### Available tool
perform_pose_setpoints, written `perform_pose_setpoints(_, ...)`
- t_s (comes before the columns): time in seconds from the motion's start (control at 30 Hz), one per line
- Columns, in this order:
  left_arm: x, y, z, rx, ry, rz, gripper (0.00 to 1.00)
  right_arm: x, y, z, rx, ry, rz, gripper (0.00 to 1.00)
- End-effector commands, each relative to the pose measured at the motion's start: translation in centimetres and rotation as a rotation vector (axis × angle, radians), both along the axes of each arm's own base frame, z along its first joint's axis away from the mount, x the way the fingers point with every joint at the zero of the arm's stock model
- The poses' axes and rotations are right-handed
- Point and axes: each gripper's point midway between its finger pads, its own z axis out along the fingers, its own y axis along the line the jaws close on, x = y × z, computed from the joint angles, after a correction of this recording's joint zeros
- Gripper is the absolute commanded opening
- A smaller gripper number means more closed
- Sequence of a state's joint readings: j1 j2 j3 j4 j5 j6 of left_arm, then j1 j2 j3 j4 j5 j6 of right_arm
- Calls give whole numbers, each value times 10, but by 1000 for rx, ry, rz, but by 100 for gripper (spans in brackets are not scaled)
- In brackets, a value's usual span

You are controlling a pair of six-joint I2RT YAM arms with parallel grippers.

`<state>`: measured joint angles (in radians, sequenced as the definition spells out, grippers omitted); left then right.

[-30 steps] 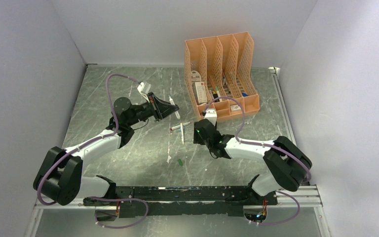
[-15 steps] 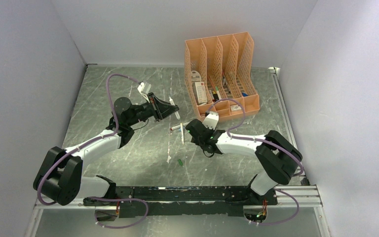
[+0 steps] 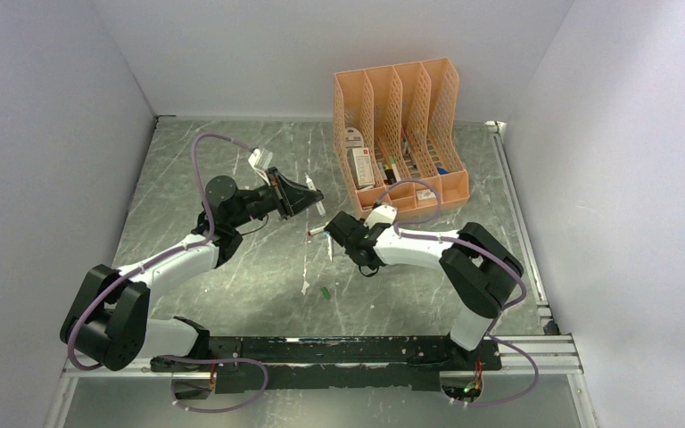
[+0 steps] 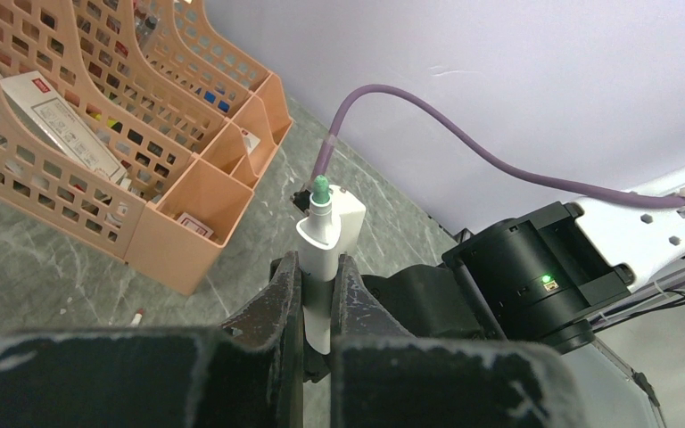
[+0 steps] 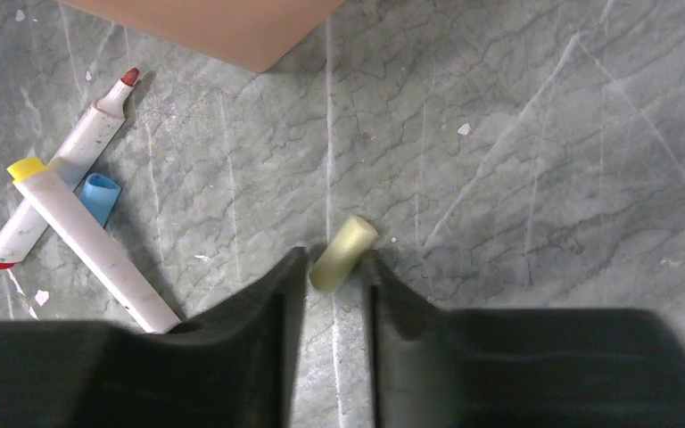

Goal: Insert the pens into the pen caps

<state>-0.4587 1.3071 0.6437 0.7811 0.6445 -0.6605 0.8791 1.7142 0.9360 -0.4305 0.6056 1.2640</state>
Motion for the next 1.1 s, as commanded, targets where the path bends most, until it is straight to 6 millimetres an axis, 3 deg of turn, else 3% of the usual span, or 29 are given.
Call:
perform_pose_setpoints(0.0, -3, 5, 4, -9, -31, -4, 7, -6, -7, -8, -48, 28, 1, 16)
perform_pose_setpoints(0.1, -3, 5, 4, -14, -30, -6, 7, -9, -9, -9, -54, 35, 15, 8)
perform_pose_setpoints(0.3, -2, 5, 4, -15, -31, -8, 7, -11, -12, -5, -77, 24, 93, 10)
perform_pose_setpoints(0.5, -4, 4, 4, -22, -29, -15, 7, -12, -12, -6, -121, 32, 188, 49)
perform_pose_setpoints(0.63, -5, 4, 3, -29, -25, -23, 7, -8, -9, -12, -167, 58, 221, 53)
perform_pose_setpoints(0.8, -4, 6, 1, -9, -25, -9, 7, -8, -8, -22, -195, 89, 242, 48)
perform_pose_setpoints(1.07, -4, 9, 1, -5, -26, -3, 7, -10, -12, -26, -214, 99, 248, 18)
